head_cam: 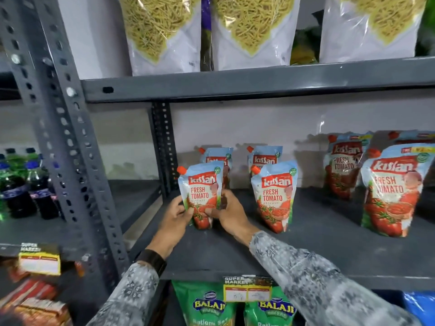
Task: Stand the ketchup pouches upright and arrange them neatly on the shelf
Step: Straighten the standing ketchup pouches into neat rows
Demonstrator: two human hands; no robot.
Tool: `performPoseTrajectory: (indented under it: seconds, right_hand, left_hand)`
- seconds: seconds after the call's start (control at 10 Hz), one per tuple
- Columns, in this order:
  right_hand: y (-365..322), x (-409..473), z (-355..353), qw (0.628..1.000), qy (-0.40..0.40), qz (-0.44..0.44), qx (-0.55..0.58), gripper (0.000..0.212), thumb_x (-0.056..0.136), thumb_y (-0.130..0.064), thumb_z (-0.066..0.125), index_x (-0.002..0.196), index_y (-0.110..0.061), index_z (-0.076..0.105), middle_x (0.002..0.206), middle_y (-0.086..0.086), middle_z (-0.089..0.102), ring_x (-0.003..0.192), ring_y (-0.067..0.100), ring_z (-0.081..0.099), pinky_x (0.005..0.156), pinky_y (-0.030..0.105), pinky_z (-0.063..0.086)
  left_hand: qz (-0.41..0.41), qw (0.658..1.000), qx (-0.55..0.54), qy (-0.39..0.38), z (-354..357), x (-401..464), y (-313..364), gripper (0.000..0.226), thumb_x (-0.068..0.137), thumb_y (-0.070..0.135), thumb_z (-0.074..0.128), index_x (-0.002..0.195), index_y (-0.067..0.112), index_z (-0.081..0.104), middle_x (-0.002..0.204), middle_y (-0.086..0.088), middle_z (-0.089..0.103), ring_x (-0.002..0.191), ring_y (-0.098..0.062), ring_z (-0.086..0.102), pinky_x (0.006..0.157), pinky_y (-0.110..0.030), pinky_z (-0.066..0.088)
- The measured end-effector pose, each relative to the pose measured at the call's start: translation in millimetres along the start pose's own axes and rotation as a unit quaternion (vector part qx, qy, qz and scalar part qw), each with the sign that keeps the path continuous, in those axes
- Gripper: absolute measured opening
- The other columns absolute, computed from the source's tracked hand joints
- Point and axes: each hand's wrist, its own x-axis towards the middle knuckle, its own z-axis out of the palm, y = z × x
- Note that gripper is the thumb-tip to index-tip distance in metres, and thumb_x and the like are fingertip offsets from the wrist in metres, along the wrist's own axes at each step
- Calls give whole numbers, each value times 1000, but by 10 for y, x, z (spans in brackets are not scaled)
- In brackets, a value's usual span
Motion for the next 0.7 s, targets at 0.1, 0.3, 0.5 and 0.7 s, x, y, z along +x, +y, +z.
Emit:
performPoseTrajectory:
  seconds: [0.1, 0.3, 0.5, 0.7]
  right_hand:
    - [61, -85, -78, 999, 50, -7, -12, 46, 80, -3, 84, 116, -21, 60, 115, 0, 76, 108, 14, 72, 102, 45, 58]
    - [136, -182, -216, 996, 86, -18, -29, 43, 85, -2, 80, 113, -23, 56, 113, 0, 74, 105, 12, 72, 99, 42, 59]
    - [111, -227, -191, 996, 83, -20, -39, 46, 87, -7, 80, 121, -25, 55, 118, -2, 73, 110, 11, 70, 101, 42, 58]
    - [29, -377, -236, 997, 66, -10, -49, 49, 88, -15, 81, 124, -27, 52, 120, -5, 70, 113, 11, 67, 105, 39, 55]
  left_hand:
    - [6, 999, 13, -37, 74, 26, -8, 48, 98, 1, 60, 144, 12, 49, 128, -18, 68, 119, -29, 64, 96, -36, 54]
    - [23, 997, 29, -62, 210, 101, -99, 47, 94, 5, 68, 130, 30, 53, 118, -2, 71, 110, -18, 67, 79, -20, 53]
    - [21, 998, 31, -48, 222, 168, -180, 46, 92, 8, 70, 118, 43, 55, 117, 1, 72, 111, -16, 68, 83, -25, 54]
    - [14, 999, 32, -11, 222, 11, -154, 53, 94, 15, 71, 142, 28, 52, 115, 8, 69, 108, -8, 66, 79, -17, 50]
